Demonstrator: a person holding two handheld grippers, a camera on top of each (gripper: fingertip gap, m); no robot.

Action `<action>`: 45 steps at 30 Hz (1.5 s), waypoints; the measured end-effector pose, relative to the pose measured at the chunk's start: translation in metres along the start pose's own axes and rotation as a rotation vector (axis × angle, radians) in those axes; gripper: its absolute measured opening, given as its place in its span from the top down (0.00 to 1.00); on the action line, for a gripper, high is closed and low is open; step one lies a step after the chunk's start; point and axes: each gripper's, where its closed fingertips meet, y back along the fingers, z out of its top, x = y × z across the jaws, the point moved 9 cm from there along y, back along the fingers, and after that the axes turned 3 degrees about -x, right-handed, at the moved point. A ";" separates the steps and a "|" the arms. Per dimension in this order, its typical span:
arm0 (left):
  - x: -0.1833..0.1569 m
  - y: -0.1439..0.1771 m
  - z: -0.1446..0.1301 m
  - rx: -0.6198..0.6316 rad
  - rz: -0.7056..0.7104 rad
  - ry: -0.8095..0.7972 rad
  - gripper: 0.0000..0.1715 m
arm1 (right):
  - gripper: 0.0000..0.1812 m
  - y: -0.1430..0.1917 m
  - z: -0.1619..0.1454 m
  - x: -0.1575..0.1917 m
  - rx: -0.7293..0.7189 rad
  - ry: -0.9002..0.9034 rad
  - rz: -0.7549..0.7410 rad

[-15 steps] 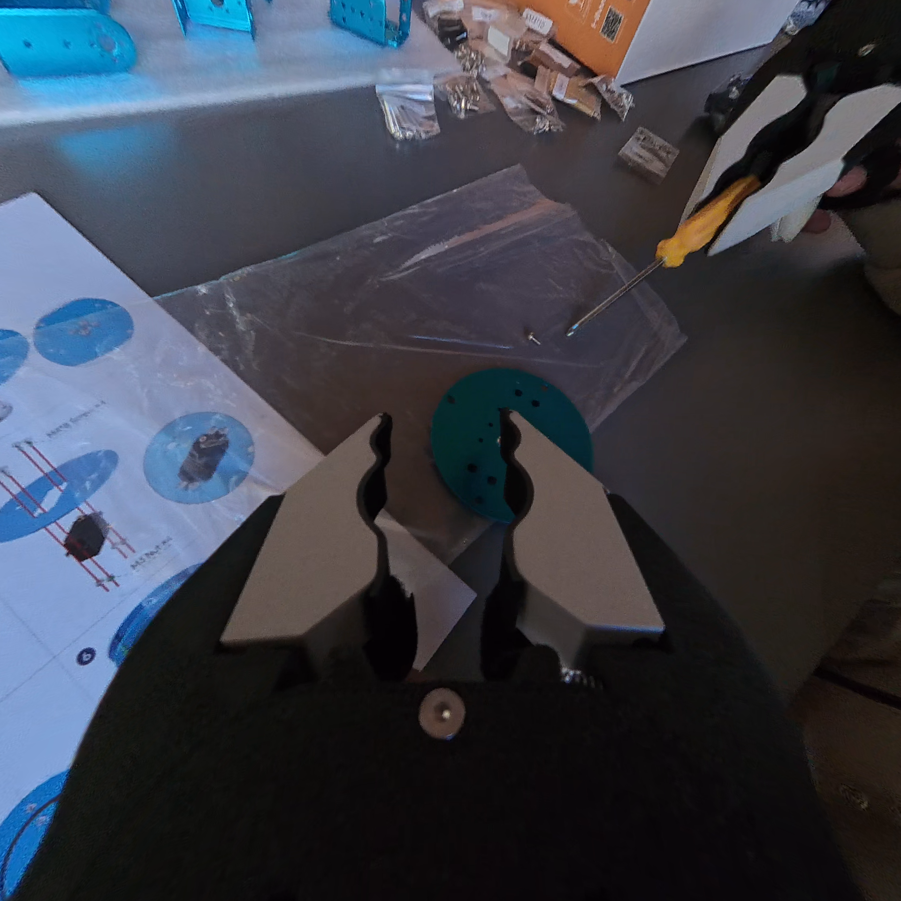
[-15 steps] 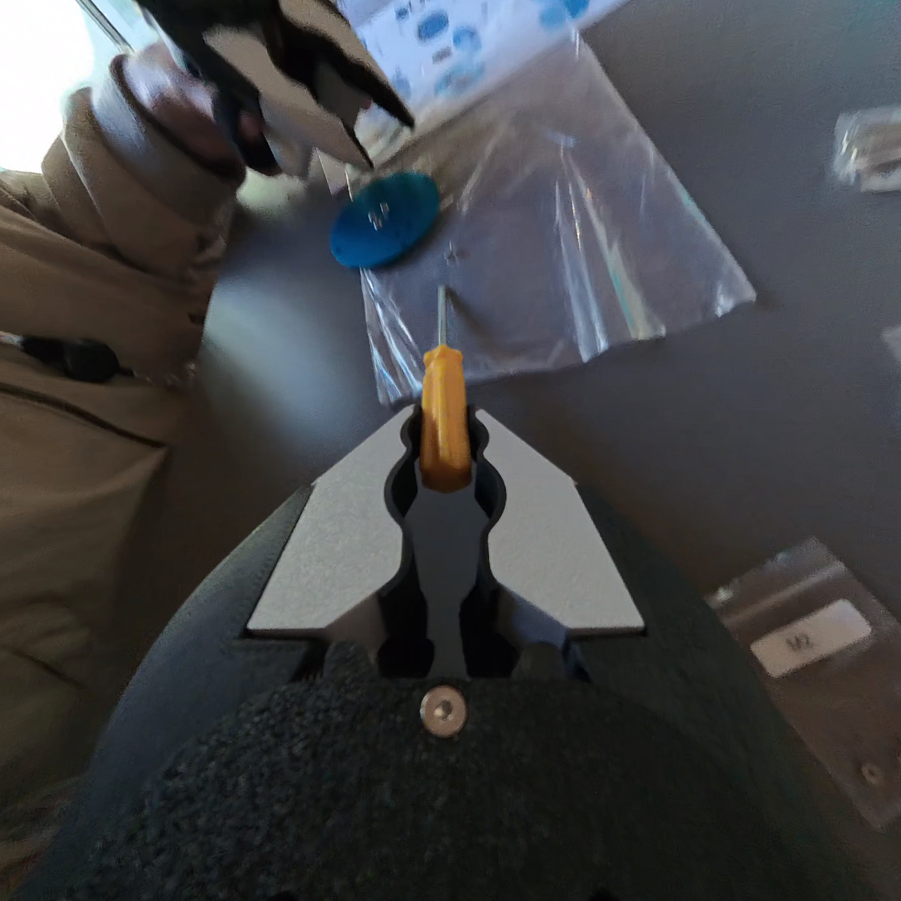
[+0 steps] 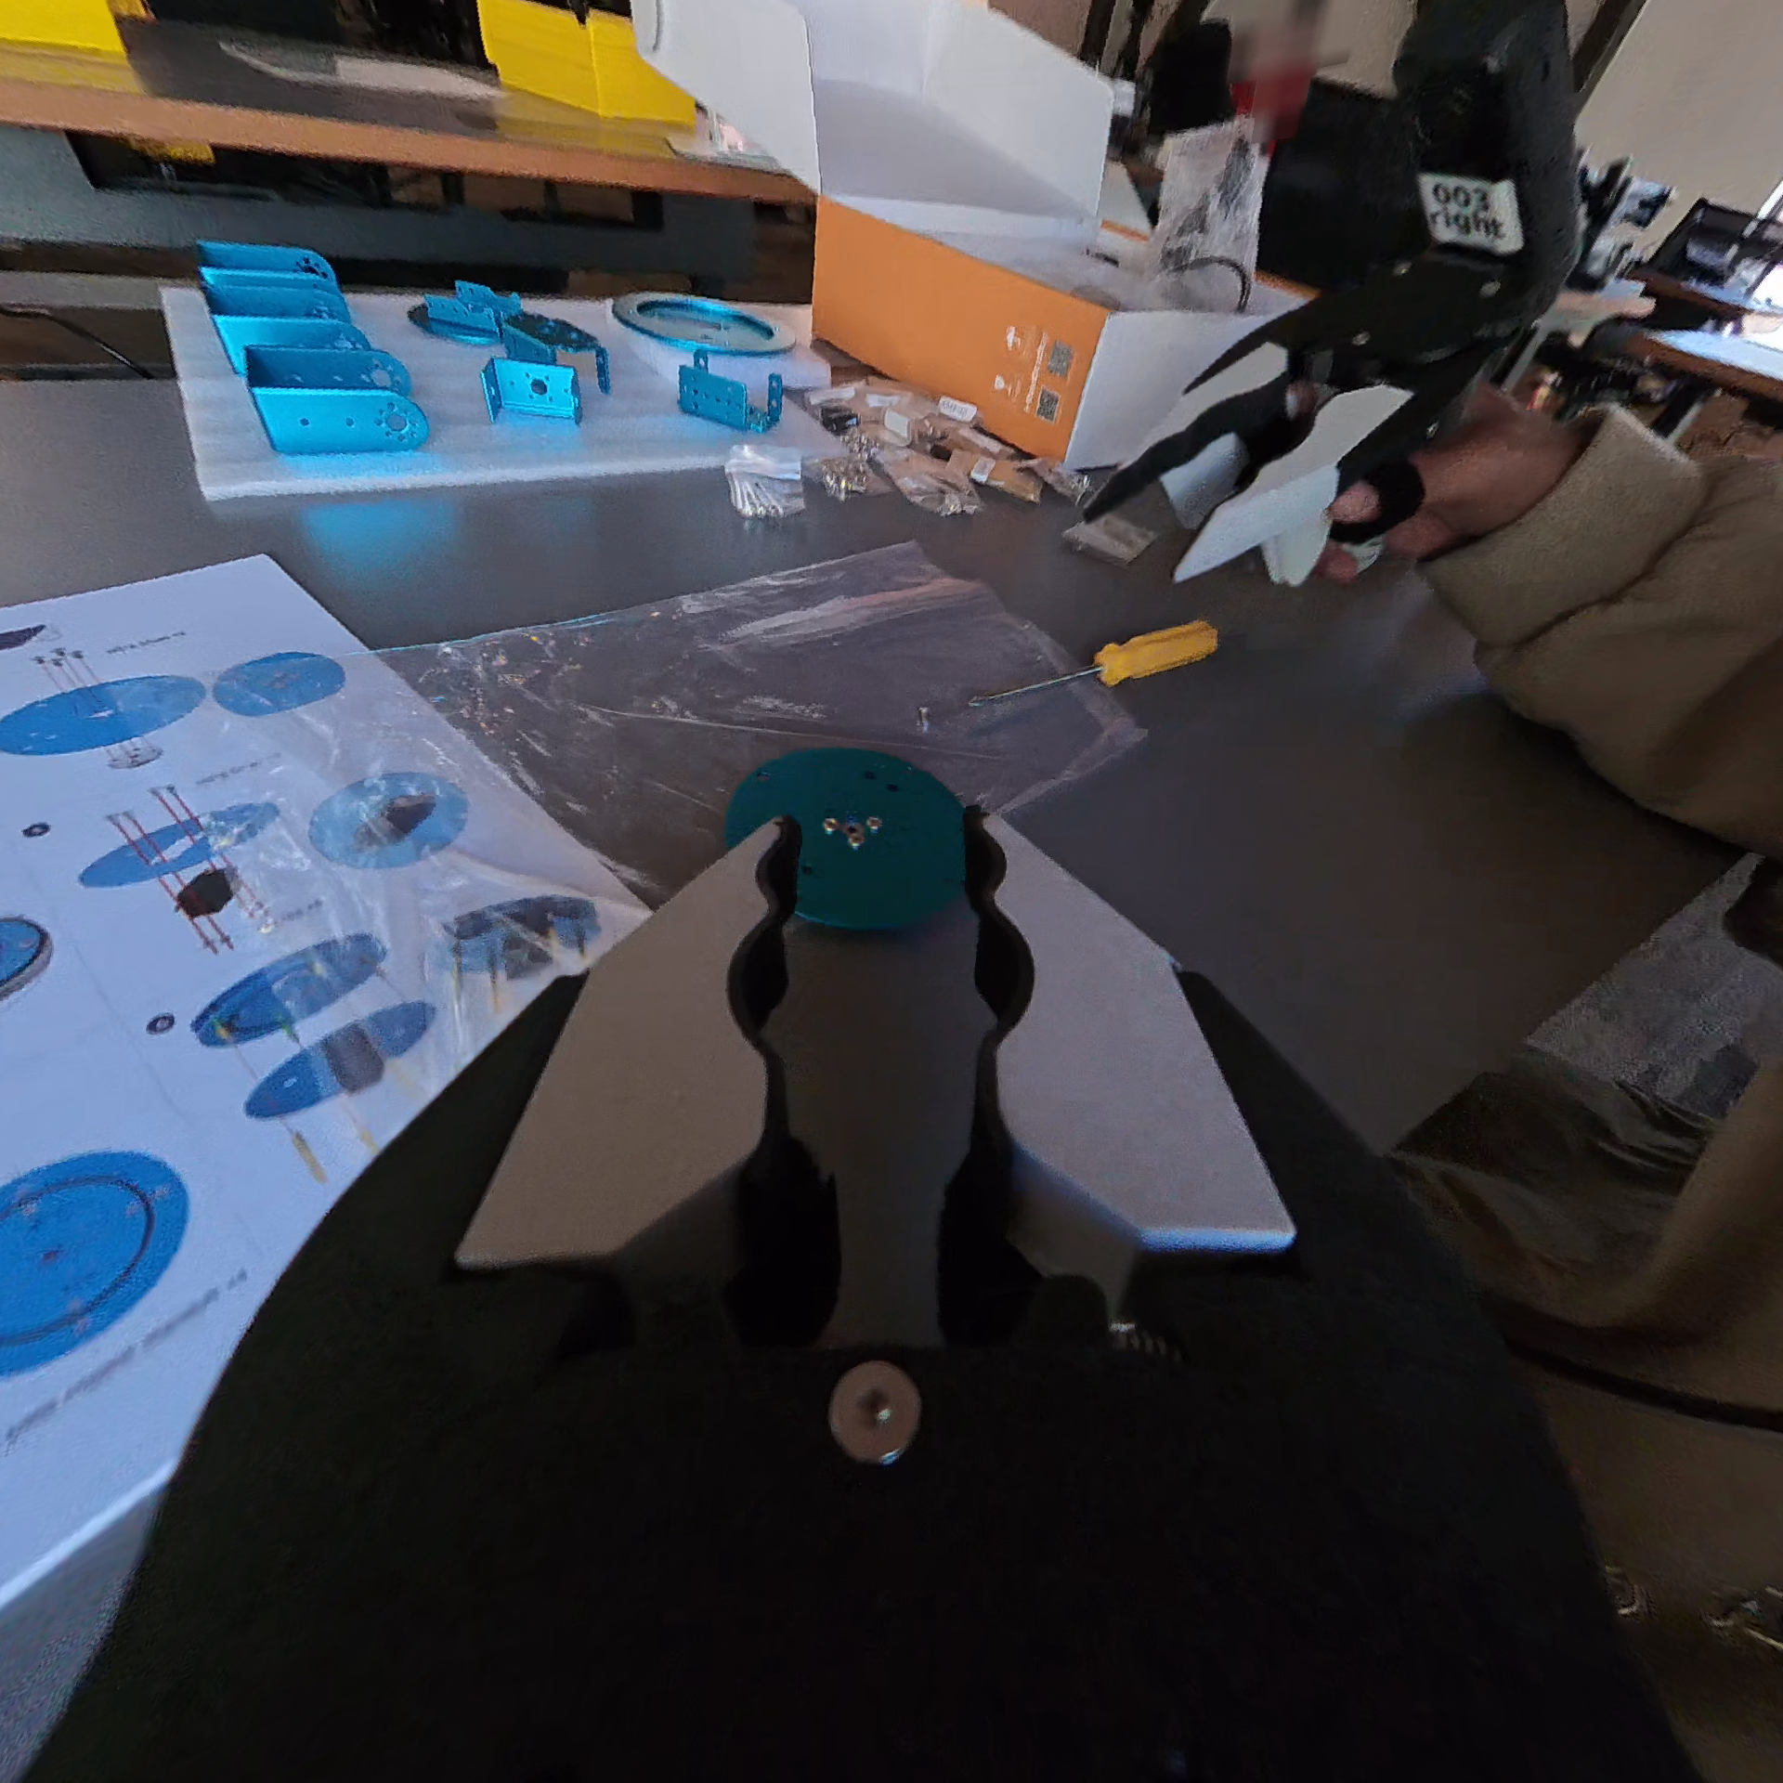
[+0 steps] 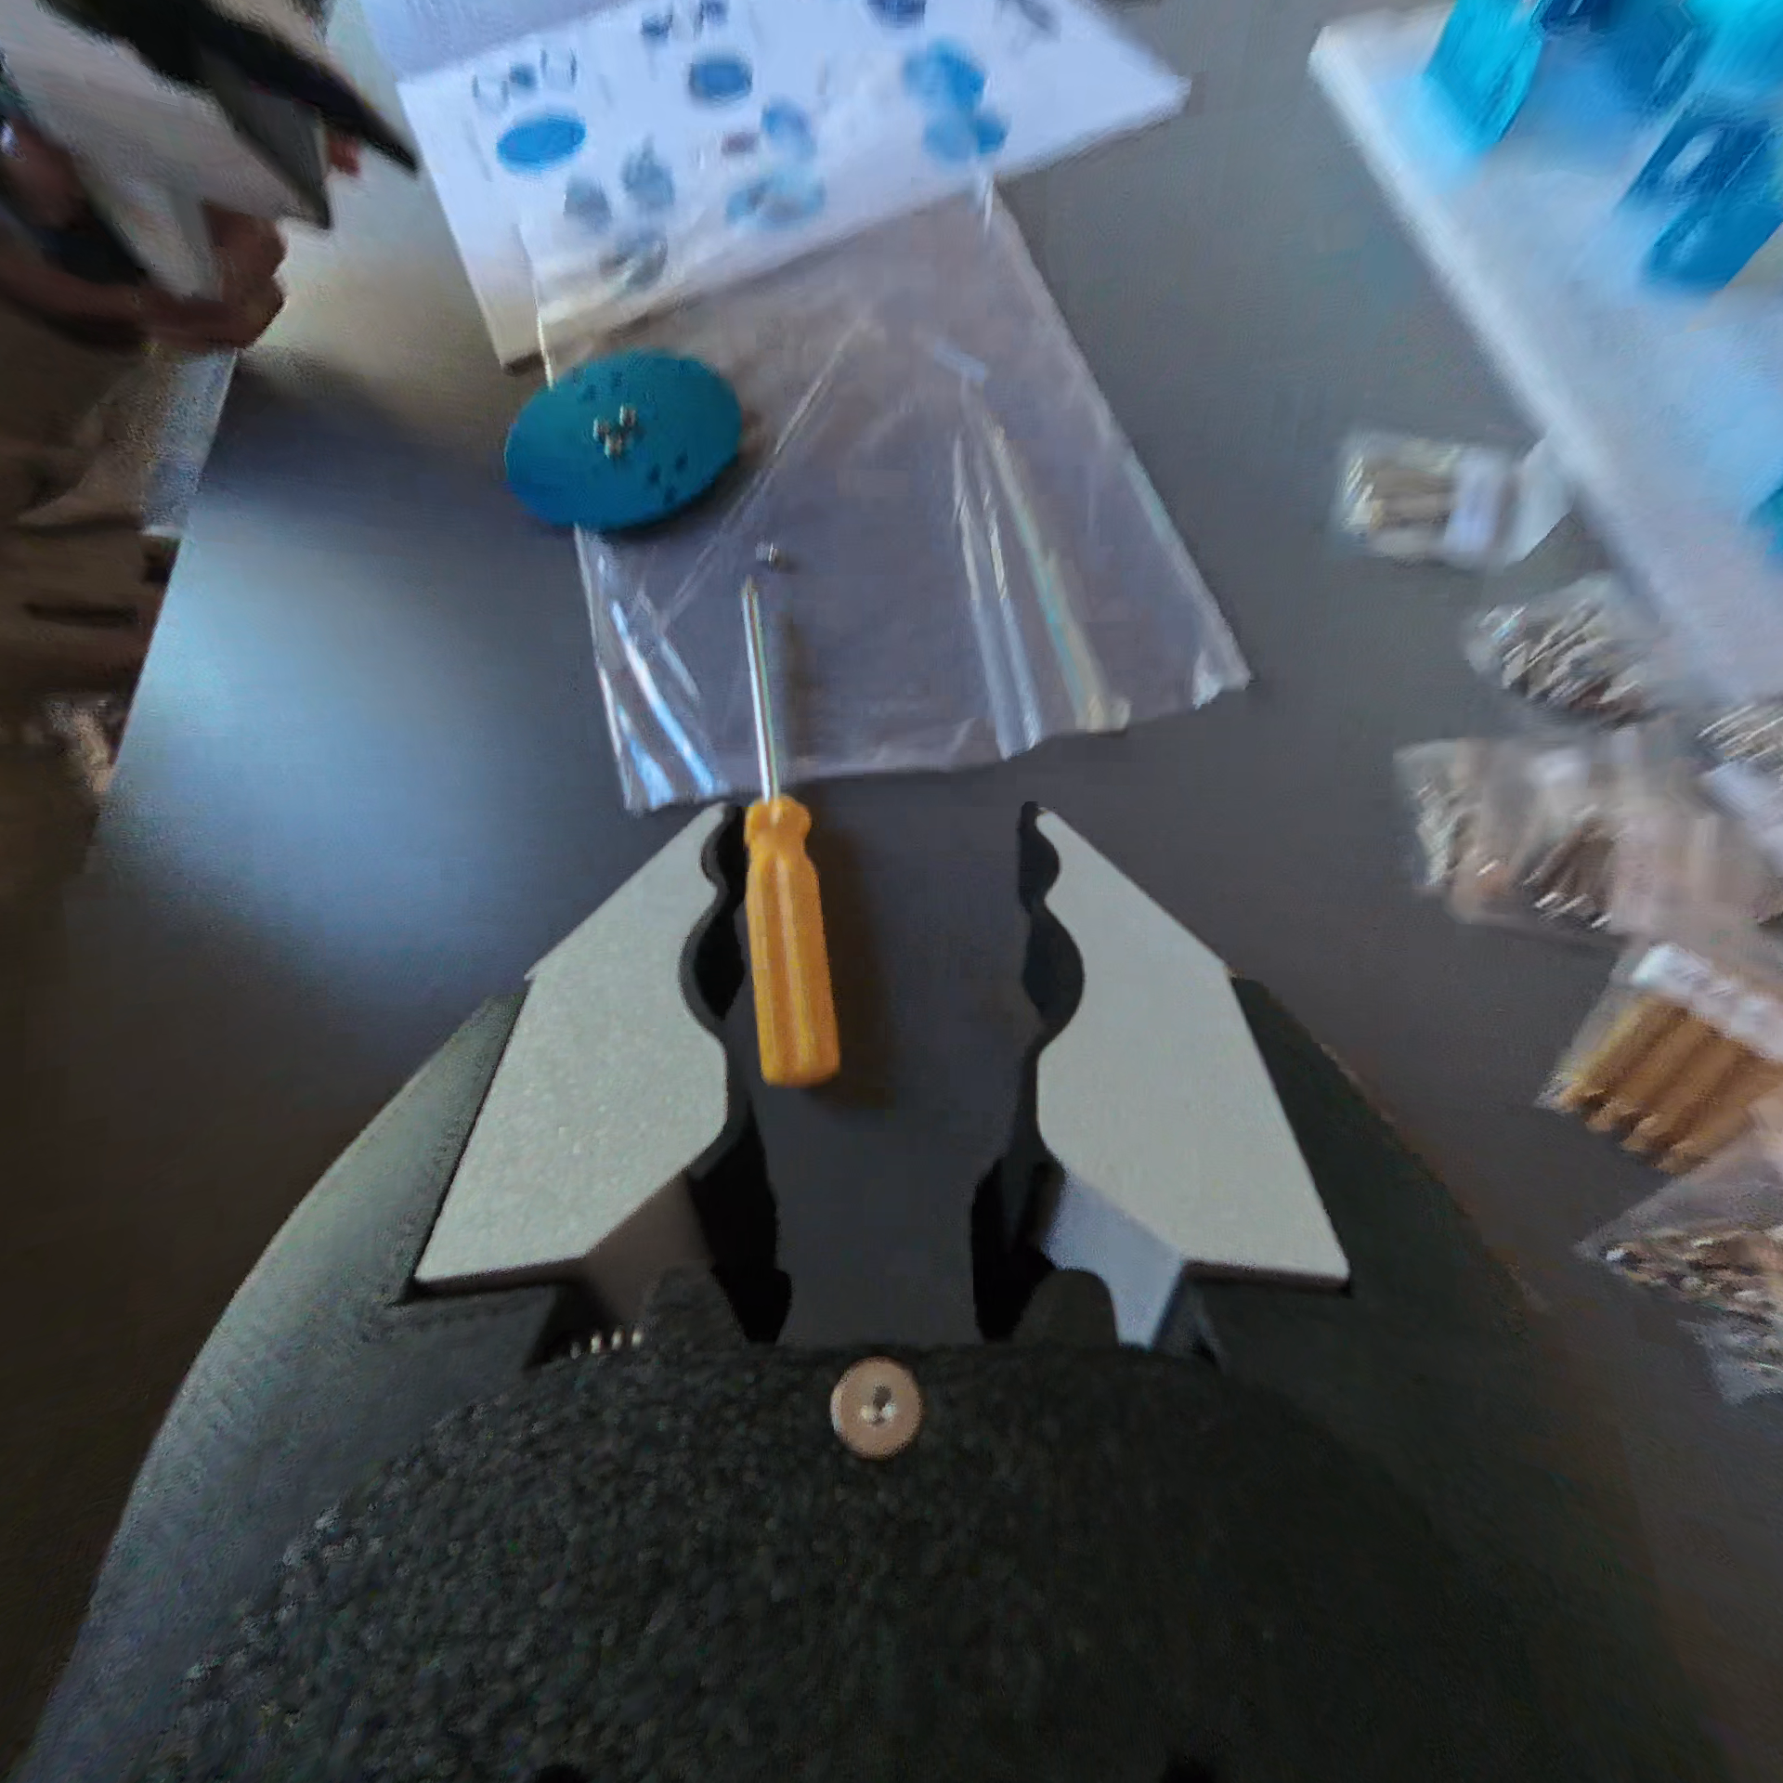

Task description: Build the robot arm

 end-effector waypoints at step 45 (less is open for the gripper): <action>0.056 -0.071 0.007 0.438 -0.622 0.426 0.99 | 0.54 -0.146 0.056 0.122 -0.068 0.646 -0.215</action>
